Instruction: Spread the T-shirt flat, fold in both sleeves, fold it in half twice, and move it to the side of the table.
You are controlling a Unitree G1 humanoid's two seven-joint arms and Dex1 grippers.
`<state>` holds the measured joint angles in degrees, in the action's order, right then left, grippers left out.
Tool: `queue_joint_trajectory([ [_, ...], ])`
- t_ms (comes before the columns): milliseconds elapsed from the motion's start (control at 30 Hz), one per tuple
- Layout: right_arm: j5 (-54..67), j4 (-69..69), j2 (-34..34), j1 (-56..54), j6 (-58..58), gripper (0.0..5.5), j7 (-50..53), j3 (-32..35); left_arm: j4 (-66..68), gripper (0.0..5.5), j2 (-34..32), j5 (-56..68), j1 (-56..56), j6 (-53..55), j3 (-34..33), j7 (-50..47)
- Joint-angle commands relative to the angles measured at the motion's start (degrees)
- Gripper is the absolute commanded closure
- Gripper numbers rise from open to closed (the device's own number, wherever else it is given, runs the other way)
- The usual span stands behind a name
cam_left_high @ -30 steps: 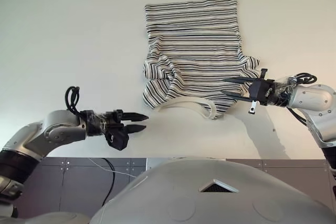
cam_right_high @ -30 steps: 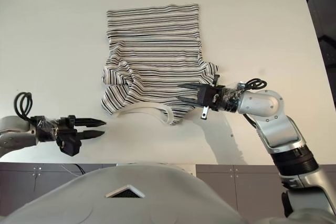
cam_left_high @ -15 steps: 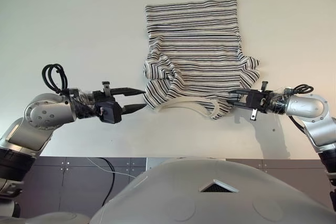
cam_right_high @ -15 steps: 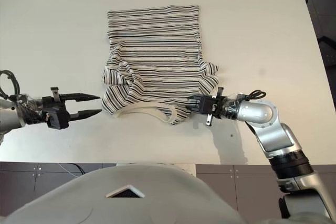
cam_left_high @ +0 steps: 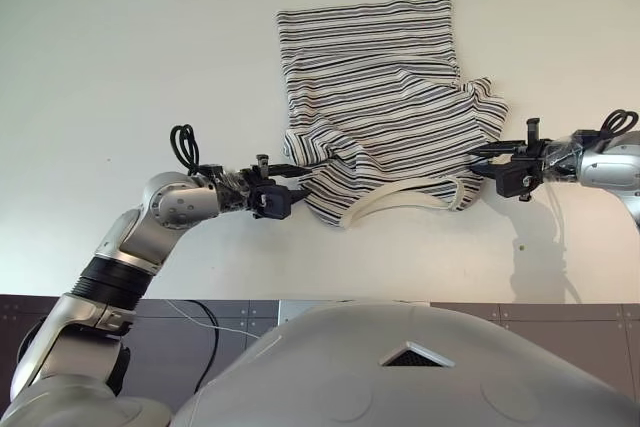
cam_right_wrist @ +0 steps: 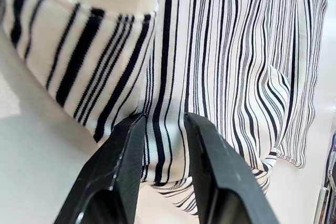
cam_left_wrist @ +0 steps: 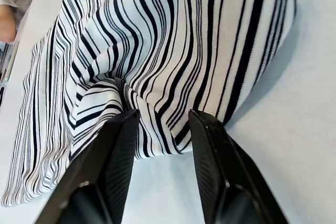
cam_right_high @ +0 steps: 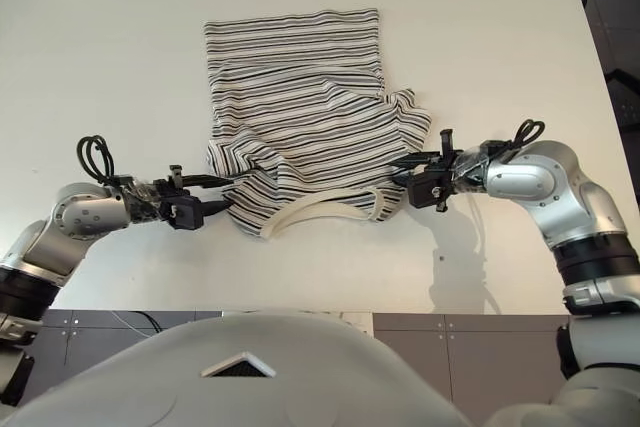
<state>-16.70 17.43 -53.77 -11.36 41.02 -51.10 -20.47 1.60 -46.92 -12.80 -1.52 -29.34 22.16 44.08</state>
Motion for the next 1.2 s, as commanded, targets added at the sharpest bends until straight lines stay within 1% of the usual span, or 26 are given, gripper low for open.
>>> queue_joint_trajectory([
  [33, 6.14, -1.42, 1.78, -1.56, -4.43, 4.13, -3.81, 0.68, 0.24, 3.77, -4.05, -4.89, -5.10, 0.68, 3.91, 4.83],
  [133, 12.26, -3.76, 4.92, -3.38, -10.32, 4.13, -4.85, 2.51, -2.56, 3.77, -8.45, -3.20, -8.92, 1.78, 5.10, 9.08],
  [200, 13.64, -5.41, 8.14, -4.70, -14.16, 4.13, -3.61, 3.03, -6.85, 3.77, -10.49, 3.44, -11.31, 6.08, 3.99, 11.83],
  [300, 11.86, -6.37, 12.82, -5.59, -17.59, 4.13, -0.68, 2.30, -12.34, 3.77, -11.91, 12.76, -11.94, 12.35, 0.85, 13.82],
  [367, 9.84, -6.53, 14.43, -4.99, -18.46, 4.13, 1.15, 1.89, -13.88, 3.77, -12.73, 14.47, -11.08, 14.04, -0.59, 15.25],
  [467, 7.99, -6.48, 14.78, -3.87, -18.56, 4.13, 2.44, 2.01, -15.96, 3.77, -14.91, 16.23, -11.79, 15.98, -2.88, 17.23],
  [533, 6.82, -5.56, 14.23, -3.30, -18.27, 4.13, 3.34, 2.43, -20.01, 3.77, -15.26, 23.02, -12.50, 21.87, -6.03, 18.15],
  [600, 6.13, -4.59, 13.95, -2.76, -18.18, 4.13, 3.96, 2.73, -22.67, 3.77, -14.05, 28.98, -10.90, 28.17, -9.42, 17.61],
  [667, 7.22, -5.17, 13.60, -1.62, -19.00, 4.13, 4.35, 4.05, -22.98, 3.77, -12.84, 32.65, -7.62, 33.02, -12.24, 16.93],
  [700, 8.43, -6.24, 13.27, -0.69, -19.72, 4.13, 4.41, 5.22, -23.12, 3.77, -13.33, 33.59, -6.91, 34.34, -13.25, 17.82],
  [767, 12.78, -9.53, 12.77, 1.88, -22.65, 4.13, 4.58, 9.18, -22.27, 3.77, -13.53, 32.31, -5.95, 33.91, -13.74, 18.96],
  [800, 14.76, -10.90, 12.40, 3.12, -24.14, 4.13, 4.84, 11.42, -21.88, 3.77, -12.26, 31.83, -5.02, 34.37, -13.68, 18.23],
  [833, 17.00, -11.98, 11.91, 4.61, -25.97, 4.13, 5.15, 14.12, -20.91, 3.77, -10.15, 28.93, -3.64, 32.67, -12.68, 16.32],
  [933, 19.93, -12.68, 10.55, 7.30, -29.50, 4.13, 5.72, 19.14, -16.70, 3.77, -4.50, 20.38, -2.62, 27.27, -9.61, 10.89],
  [1000, 19.55, -11.59, 9.71, 8.34, -29.88, 4.13, 5.60, 20.20, -10.73, 3.77, -2.07, 12.69, -3.19, 21.23, -7.30, 6.36],
  [1067, 16.43, -8.48, 8.97, 8.55, -28.34, 4.13, 6.69, 19.76, -3.20, 3.77, -1.22, 5.93, -3.08, 14.67, -5.92, 2.30],
  [1200, 11.64, 0.77, 8.04, 8.63, -24.96, 4.13, 10.72, 20.20, 10.20, 3.77, -2.81, -0.94, -1.60, 7.22, -4.65, -0.61],
])
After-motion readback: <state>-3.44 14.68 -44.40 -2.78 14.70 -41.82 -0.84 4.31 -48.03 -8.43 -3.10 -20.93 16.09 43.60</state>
